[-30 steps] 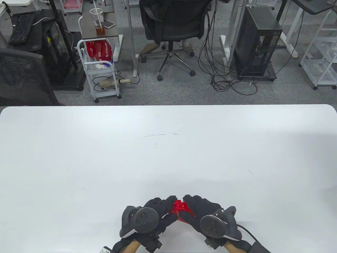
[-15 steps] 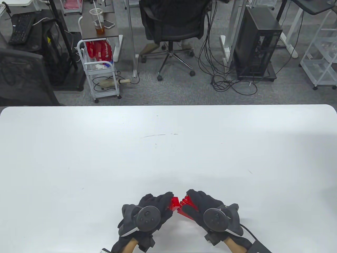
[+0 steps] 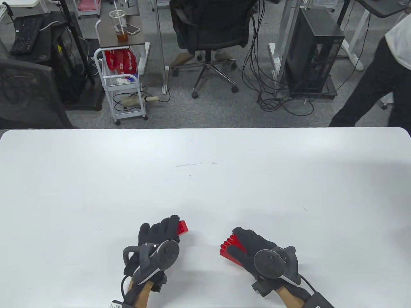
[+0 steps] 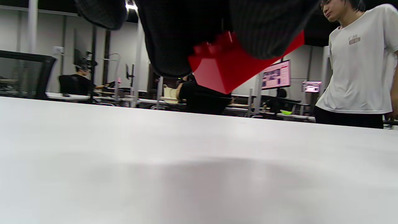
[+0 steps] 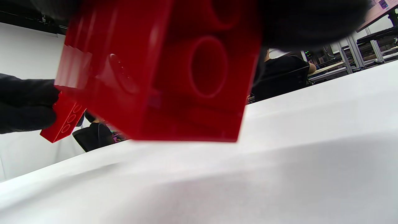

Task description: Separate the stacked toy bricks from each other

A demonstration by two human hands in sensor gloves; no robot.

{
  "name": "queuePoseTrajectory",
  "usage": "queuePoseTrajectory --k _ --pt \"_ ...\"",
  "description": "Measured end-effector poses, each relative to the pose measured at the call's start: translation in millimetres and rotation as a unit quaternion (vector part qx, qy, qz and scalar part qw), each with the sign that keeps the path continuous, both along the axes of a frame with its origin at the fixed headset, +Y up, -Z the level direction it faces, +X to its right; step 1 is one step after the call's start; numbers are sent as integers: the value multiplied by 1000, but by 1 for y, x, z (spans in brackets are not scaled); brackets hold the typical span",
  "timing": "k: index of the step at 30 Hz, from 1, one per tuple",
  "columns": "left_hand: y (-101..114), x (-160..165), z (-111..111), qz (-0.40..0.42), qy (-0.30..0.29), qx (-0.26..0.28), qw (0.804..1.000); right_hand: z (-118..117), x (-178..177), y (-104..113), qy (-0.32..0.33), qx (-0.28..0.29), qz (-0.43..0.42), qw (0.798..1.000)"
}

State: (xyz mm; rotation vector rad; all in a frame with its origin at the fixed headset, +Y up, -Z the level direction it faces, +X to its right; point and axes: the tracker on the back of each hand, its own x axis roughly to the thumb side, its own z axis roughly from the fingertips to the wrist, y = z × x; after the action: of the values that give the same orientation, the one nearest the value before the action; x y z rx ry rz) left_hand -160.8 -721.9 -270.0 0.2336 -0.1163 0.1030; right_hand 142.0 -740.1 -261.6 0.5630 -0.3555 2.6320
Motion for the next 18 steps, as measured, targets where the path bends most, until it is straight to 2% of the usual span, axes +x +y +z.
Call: queuePoseTrajectory --k 2,9,18 --pt "0 -8 -2 2 15 13 1000 0 0 0 0 -1 0 1000" --pt "-3 -33 -11 -10 97 3 995 0 1 0 2 -3 -1 1000" --pt "-12 -62 -20 -19 187 -58 980 0 3 0 4 -3 -5 1000"
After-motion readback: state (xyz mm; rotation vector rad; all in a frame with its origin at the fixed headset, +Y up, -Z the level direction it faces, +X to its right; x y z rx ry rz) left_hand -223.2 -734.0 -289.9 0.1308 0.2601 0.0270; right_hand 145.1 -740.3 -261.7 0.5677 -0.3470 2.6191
